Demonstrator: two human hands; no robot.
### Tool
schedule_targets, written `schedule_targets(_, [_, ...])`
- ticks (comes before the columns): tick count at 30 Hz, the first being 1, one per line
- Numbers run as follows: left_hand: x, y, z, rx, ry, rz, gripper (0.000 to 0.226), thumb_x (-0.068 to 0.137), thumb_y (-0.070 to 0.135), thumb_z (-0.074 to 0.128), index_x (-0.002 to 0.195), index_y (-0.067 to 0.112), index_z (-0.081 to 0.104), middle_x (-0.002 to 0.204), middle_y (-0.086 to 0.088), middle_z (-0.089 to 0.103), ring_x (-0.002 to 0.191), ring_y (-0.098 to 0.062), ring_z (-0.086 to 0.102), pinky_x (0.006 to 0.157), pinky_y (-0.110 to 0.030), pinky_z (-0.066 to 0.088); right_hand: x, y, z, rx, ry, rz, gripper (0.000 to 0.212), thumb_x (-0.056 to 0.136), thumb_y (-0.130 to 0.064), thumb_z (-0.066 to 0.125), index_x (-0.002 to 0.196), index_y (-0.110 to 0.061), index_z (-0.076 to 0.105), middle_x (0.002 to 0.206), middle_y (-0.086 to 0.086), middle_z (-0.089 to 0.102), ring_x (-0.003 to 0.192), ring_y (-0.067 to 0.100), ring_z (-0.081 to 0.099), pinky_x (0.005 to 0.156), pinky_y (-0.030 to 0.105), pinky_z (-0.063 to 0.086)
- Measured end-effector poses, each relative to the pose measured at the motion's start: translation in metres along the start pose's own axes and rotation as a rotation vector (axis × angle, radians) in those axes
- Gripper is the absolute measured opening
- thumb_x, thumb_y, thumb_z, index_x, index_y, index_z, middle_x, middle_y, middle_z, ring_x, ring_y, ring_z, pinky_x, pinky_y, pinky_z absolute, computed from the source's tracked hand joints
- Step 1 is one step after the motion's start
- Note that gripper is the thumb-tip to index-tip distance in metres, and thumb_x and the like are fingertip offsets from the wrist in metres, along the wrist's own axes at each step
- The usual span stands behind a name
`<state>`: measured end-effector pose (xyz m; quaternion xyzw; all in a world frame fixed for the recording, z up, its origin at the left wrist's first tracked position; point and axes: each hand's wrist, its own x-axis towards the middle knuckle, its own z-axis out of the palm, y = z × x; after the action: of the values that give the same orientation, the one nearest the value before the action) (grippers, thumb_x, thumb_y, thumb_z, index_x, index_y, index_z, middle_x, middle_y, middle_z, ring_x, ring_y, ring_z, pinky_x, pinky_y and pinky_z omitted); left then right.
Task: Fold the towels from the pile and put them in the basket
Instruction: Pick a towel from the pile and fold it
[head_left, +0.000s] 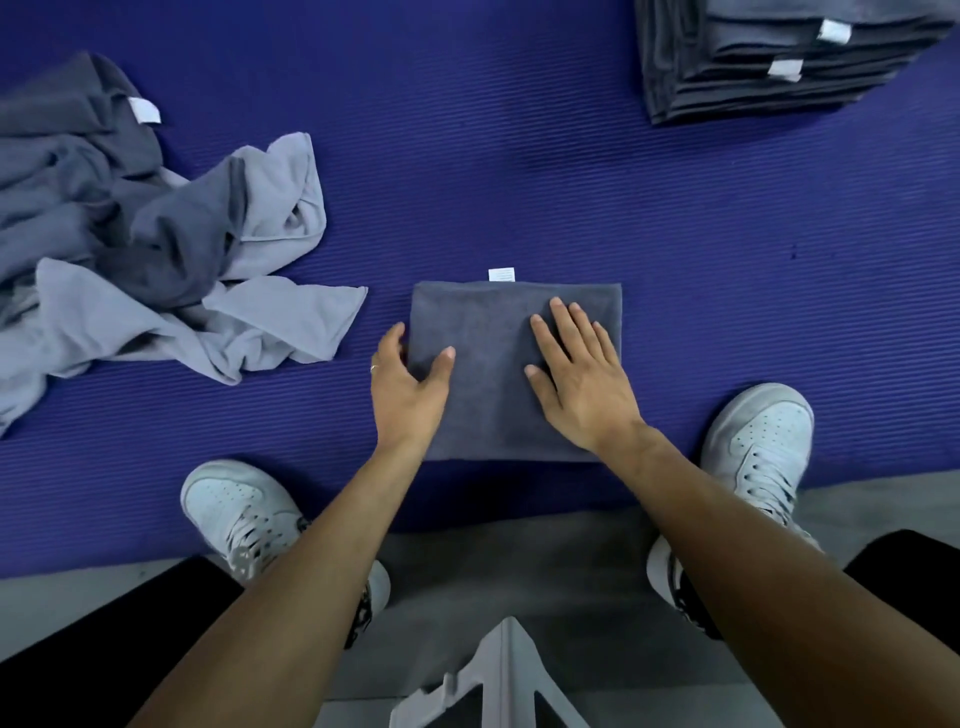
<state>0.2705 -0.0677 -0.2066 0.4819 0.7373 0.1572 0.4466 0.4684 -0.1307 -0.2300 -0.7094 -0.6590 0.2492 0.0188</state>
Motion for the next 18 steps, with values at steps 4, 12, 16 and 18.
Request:
schedule_targets(4, [0.004,0.006,-0.016,-0.043,-0.101,-0.301,0.063,0.071,0.047,0.084,0.118,0.014,0.056,0.108,0.002,0.067,0.093,-0.015,0.066,0.083,-0.03,0.054,-0.012,-0.009,-0.014,0.15,-0.007,0.053,0.072,0.096,-0.055,0.012,0.156,-0.015,0.021,0.164,0.006,0.015,0.152,0.022,0.01,0.124,0.042,0.014])
schedule_targets(12, [-0.01,0.033,-0.033,-0.169,-0.394,-0.373,0.042,0.074,0.037,0.086,0.102,0.012,0.066,0.095,-0.002,0.076,0.084,-0.017,0.074,0.076,-0.032,0.059,-0.049,-0.013,-0.039,0.433,0.093,0.218,0.046,0.103,-0.041,0.042,0.143,-0.019,0.046,0.144,0.001,0.05,0.125,0.019,0.054,0.096,0.042,0.051])
schedule_targets(16, [-0.032,0.064,-0.043,-0.298,-0.455,-0.271,0.033,0.08,0.024,0.082,0.106,0.011,0.067,0.097,-0.003,0.077,0.088,-0.017,0.074,0.081,-0.035,0.059,-0.064,-0.01,-0.062,0.552,0.205,0.187,0.03,0.099,-0.029,0.056,0.124,-0.016,0.066,0.113,-0.002,0.071,0.097,0.01,0.066,0.089,0.031,0.055])
schedule_targets(18, [-0.044,0.088,-0.046,-0.348,-0.459,-0.221,0.032,0.08,0.018,0.081,0.107,0.01,0.067,0.098,-0.004,0.077,0.088,-0.019,0.074,0.079,-0.036,0.059,-0.068,-0.014,-0.084,0.632,0.258,0.191,0.023,0.096,-0.028,0.062,0.114,-0.018,0.072,0.098,-0.009,0.072,0.087,0.001,0.066,0.082,0.016,0.051])
